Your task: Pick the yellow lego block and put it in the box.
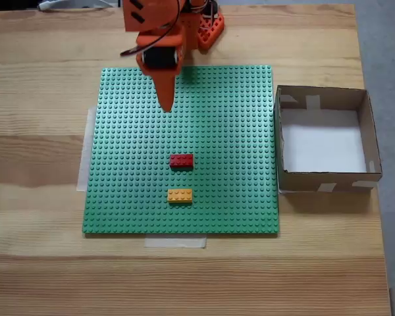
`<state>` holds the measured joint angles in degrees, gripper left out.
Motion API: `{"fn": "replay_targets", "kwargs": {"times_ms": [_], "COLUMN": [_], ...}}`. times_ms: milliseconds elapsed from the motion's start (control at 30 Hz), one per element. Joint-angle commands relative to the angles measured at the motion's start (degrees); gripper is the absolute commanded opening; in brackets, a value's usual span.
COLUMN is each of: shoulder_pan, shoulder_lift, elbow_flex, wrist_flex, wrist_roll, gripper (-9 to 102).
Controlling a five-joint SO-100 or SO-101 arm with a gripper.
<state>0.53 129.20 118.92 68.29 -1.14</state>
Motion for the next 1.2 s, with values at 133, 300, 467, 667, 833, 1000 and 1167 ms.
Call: {"fn": "replay_targets", "kwargs": {"times_ms": [133, 300, 467, 667, 833, 1000, 1167], "shoulder_pan": [0.18, 0.18, -0.88, -1.85, -1.93, -1.41, -1.32], "shoulder_lift": [-17.58, -26.98, -38.32, -46.58, -49.66, -50.19, -50.63], "elbow_flex": [-19.42, -27.33, -34.54, -35.68, -35.6, -35.51, -35.24], "wrist_flex": [4.83, 6.15, 5.71, 1.85, 0.0, -2.46, -4.04], "wrist_roll": [-0.79, -1.85, -2.64, -1.32, -0.97, -0.79, -0.79], "gripper": [6, 7, 12, 17, 18, 18, 19]}}
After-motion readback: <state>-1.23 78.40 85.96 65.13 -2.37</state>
